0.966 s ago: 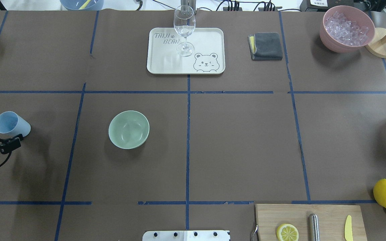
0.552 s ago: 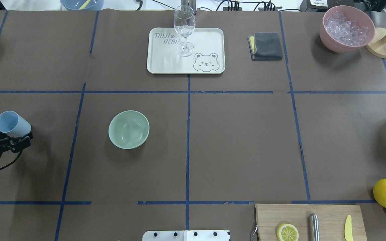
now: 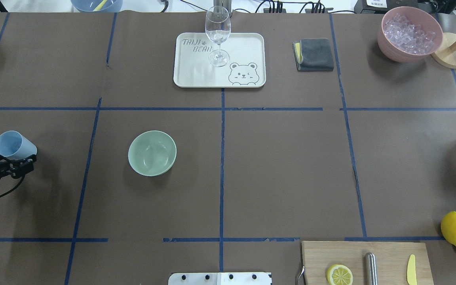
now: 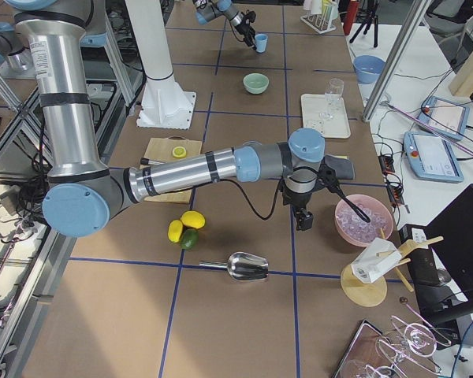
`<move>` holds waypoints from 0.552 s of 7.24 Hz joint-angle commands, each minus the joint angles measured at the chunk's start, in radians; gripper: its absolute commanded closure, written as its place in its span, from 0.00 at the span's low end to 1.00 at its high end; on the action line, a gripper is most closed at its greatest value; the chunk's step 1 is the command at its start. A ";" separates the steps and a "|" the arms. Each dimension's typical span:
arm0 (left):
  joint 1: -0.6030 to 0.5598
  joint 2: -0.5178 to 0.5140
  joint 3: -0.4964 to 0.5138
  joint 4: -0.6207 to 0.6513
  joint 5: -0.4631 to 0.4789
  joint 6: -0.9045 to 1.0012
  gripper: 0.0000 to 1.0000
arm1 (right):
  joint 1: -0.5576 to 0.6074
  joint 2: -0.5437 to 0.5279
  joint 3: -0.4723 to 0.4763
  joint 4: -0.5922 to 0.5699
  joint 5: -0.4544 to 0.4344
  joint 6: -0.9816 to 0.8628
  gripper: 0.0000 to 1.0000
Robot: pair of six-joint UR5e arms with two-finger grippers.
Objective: Pour ice into bowl
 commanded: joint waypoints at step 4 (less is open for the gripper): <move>-0.059 -0.092 0.087 0.000 -0.001 0.027 0.04 | 0.003 0.001 -0.001 0.001 -0.004 0.000 0.00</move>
